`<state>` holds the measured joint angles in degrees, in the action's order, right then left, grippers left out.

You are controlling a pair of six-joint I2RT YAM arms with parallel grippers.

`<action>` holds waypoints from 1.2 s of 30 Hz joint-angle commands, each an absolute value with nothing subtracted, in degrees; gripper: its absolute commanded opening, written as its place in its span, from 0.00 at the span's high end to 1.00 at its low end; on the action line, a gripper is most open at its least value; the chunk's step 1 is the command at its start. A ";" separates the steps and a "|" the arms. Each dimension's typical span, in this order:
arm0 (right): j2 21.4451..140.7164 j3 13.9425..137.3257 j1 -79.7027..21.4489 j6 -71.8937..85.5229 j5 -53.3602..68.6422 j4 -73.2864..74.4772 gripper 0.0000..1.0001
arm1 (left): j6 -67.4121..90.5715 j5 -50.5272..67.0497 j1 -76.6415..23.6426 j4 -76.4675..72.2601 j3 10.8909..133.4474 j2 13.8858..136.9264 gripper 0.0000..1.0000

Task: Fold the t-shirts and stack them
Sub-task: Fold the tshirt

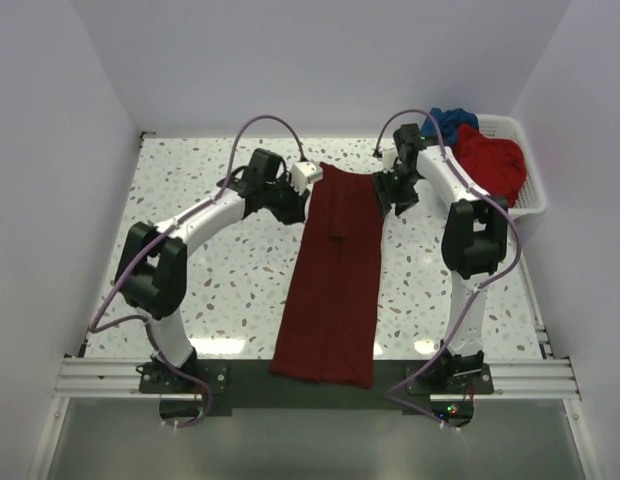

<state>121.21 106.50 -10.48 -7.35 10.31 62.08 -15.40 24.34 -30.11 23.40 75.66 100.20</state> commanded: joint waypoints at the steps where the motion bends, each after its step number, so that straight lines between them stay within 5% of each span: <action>1: 124.36 109.60 -10.11 -3.87 14.06 61.00 0.45 | -6.60 29.44 -26.29 21.62 81.02 107.12 0.73; 19: 133.59 112.50 -7.12 -0.44 21.88 61.08 0.48 | 1.84 32.34 -22.50 16.18 92.98 128.66 0.64; 26: 137.10 113.47 -4.31 -0.61 26.44 62.40 0.73 | 5.27 34.72 -22.24 15.03 96.94 132.97 0.70; 30: 137.90 114.34 -3.60 -1.32 27.07 62.49 0.96 | 6.50 34.72 -21.01 14.24 96.42 133.51 0.93; 36: 139.39 117.68 -3.25 -4.57 22.33 62.41 1.00 | 9.05 36.03 -17.31 11.69 94.04 133.24 1.00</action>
